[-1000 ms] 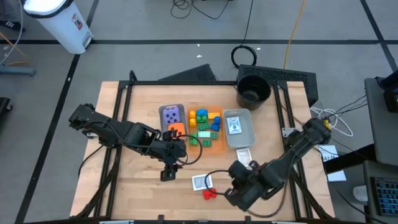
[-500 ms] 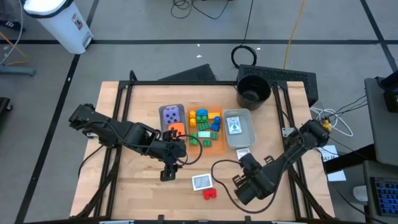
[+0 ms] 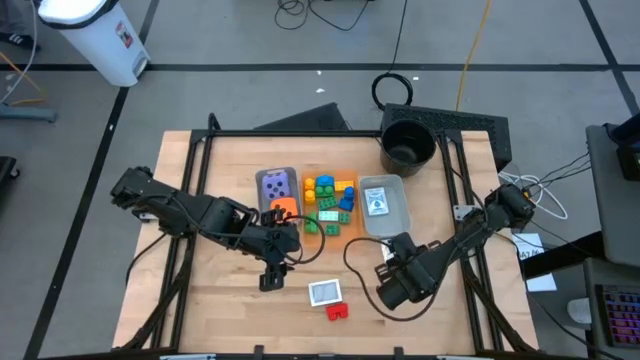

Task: Pick & Place Toys
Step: Put the brown deck of cards into the right gray bin

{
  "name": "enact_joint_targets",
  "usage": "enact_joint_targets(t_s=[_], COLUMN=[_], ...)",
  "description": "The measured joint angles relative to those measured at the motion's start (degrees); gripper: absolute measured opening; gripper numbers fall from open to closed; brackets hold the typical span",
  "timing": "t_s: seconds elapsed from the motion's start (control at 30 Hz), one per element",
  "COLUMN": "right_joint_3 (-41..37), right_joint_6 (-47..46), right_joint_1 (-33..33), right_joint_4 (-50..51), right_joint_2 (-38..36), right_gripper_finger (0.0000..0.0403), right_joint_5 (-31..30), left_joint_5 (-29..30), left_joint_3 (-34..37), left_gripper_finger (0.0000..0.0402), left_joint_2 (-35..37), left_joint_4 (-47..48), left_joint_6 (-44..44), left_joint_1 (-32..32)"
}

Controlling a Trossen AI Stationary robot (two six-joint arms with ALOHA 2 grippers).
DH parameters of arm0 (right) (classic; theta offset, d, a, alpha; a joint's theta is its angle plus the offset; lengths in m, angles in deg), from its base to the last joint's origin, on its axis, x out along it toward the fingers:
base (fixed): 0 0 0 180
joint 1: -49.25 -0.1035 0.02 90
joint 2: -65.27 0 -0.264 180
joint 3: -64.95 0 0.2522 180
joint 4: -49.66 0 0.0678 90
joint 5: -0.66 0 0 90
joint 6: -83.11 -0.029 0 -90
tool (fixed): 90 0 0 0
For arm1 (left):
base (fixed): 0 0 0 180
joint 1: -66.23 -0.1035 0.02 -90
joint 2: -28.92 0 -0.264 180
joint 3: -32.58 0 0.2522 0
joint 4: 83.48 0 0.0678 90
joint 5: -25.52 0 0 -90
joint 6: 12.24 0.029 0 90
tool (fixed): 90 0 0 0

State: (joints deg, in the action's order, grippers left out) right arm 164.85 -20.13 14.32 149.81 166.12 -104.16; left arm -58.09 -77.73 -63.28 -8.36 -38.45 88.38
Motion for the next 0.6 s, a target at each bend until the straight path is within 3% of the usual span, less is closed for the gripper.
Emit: enact_joint_targets(t_s=[0.33,0.6], right_joint_3=[-10.1,-17.6], right_joint_6=[-1.0,2.0], right_joint_1=[3.5,6.5], right_joint_4=[-12.2,-22.4], right_joint_2=[-3.2,-3.7], right_gripper_finger=[0.0356,0.0398], right_joint_5=[1.6,1.5], left_joint_5=[0.0,-0.2], left_joint_3=[0.0,0.0], left_gripper_finger=[0.0285,0.0285], left_joint_2=[0.0,0.0], left_joint_4=[0.0,0.1], left_joint_6=[0.2,0.4], left_joint_1=[0.0,0.0])
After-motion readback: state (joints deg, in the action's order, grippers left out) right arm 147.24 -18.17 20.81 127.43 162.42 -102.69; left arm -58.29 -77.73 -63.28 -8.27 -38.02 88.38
